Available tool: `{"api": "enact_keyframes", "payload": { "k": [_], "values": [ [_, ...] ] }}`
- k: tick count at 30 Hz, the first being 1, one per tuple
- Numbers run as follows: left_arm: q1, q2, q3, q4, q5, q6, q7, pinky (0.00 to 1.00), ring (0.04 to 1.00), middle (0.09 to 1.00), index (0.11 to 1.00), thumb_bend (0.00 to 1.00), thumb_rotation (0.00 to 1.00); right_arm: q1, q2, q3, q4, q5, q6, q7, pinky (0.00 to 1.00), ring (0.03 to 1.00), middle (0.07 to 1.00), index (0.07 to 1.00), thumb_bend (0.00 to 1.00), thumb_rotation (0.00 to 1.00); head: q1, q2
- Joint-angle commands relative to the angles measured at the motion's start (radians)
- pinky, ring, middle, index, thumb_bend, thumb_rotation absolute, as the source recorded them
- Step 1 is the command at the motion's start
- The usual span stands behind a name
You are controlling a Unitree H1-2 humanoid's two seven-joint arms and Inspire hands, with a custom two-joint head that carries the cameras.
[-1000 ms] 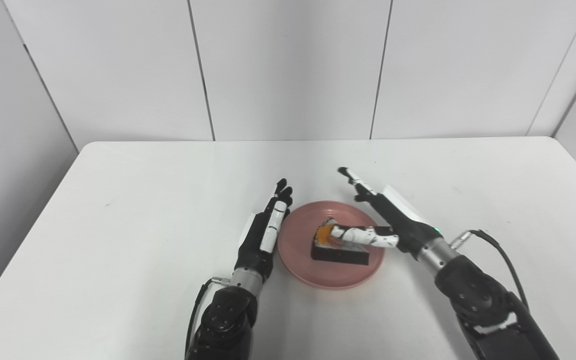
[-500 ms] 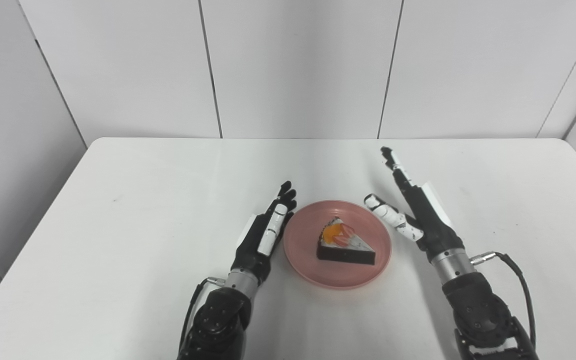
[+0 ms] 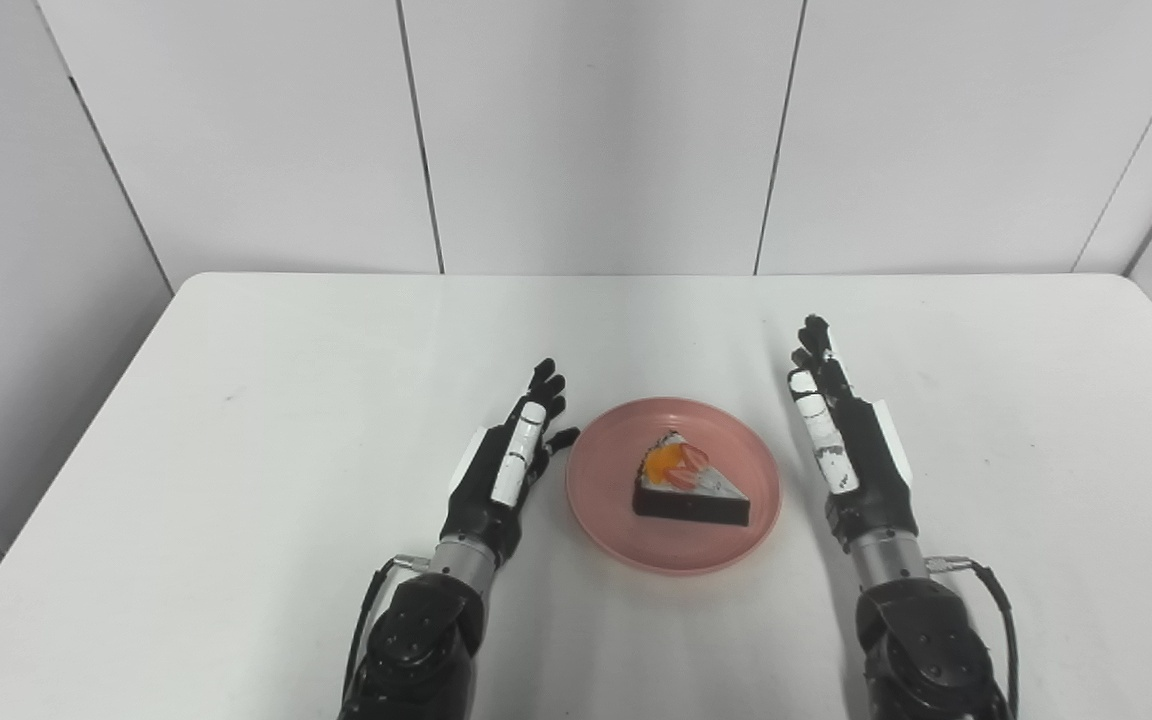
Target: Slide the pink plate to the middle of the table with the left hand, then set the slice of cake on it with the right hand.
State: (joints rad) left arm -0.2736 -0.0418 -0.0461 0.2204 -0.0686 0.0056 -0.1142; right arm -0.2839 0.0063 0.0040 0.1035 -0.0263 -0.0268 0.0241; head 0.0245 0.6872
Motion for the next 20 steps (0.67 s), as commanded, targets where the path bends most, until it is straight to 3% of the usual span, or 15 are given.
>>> {"api": "enact_keyframes", "payload": {
  "k": [1, 10, 20],
  "values": [
    [-0.022, 0.020, 0.012, -0.002, 0.002, -0.021, 0.004, 1.00, 1.000, 1.000, 1.000, 0.66, 1.00, -0.033, 0.013, -0.002, -0.019, 0.022, -0.022, -0.001, 1.00, 1.000, 1.000, 1.000, 0.56, 0.94, -0.011, 0.004],
    [-0.015, 0.021, 0.026, -0.007, -0.017, -0.040, 0.001, 1.00, 1.000, 1.000, 1.000, 0.64, 1.00, -0.022, 0.047, -0.011, -0.047, 0.088, 0.064, -0.007, 1.00, 1.000, 1.000, 1.000, 0.44, 0.93, -0.019, 0.011],
    [-0.010, 0.000, 0.007, -0.028, 0.015, -0.045, 0.017, 1.00, 1.000, 1.000, 1.000, 0.60, 1.00, 0.011, 0.062, -0.032, -0.079, 0.099, 0.088, -0.047, 1.00, 1.000, 1.000, 1.000, 0.52, 0.85, -0.016, 0.009]
  ]
}}
